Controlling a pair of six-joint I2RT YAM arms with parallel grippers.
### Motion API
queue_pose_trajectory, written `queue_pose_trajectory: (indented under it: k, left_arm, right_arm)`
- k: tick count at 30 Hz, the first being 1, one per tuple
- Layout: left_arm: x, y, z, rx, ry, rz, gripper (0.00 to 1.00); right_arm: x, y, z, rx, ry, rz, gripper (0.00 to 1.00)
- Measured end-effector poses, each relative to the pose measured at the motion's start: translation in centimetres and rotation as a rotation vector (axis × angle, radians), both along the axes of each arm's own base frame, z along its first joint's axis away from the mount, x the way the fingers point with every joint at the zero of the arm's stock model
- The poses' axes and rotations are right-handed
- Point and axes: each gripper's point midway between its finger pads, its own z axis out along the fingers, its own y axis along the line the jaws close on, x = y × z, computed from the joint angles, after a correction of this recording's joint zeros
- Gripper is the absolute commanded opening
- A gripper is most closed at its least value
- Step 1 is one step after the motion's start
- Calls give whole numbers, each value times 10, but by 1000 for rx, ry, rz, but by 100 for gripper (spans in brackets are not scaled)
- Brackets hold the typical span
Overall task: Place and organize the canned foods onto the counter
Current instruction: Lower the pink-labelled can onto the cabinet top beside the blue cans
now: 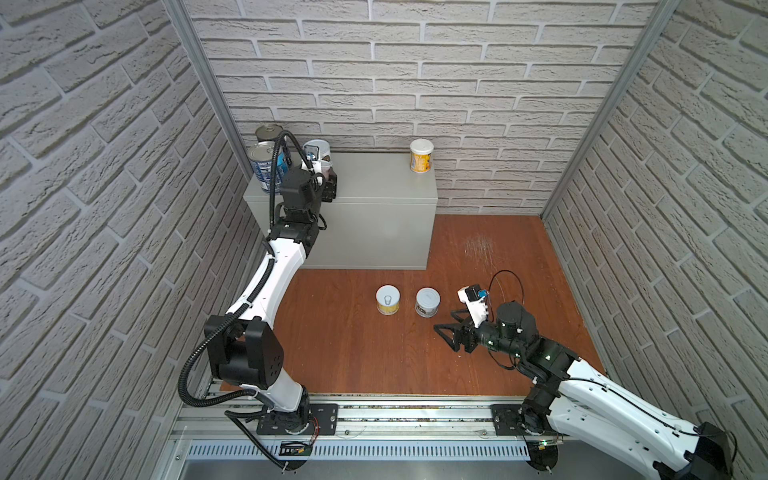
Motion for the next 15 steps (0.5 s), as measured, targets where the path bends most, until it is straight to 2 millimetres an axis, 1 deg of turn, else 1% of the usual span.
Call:
queue_pose_trajectory:
  k: [1, 2, 3, 4, 6, 11, 13, 15]
  left_arm:
    - [0, 0, 0, -1, -4, -1, 50]
    - [1, 2, 0, -1, -4, -1, 54]
    - [1, 2, 0, -1, -4, -5, 61]
    - [1, 2, 0, -2, -3, -11, 71]
    - [2, 2, 0, -6, -2, -23, 97]
    - [2, -3, -6, -17, 13, -58, 98]
    - [2, -4, -11, -18, 13, -64, 98]
    - [2, -6, -20, -28, 24, -73, 98]
  right_arm:
    - [0, 0, -1, -2, 3, 0, 83]
    - [1, 1, -2, -5, 6, -1, 83]
    - [1, 1, -3, -7, 9, 0, 83]
    - [1, 1, -4, -9, 12, 0, 83]
    - [2, 2, -4, -11, 15, 0, 83]
    - [5, 4, 2, -3, 6, -1, 83]
    - [6, 5, 2, -4, 7, 0, 83]
    - [7, 6, 1, -6, 11, 0, 83]
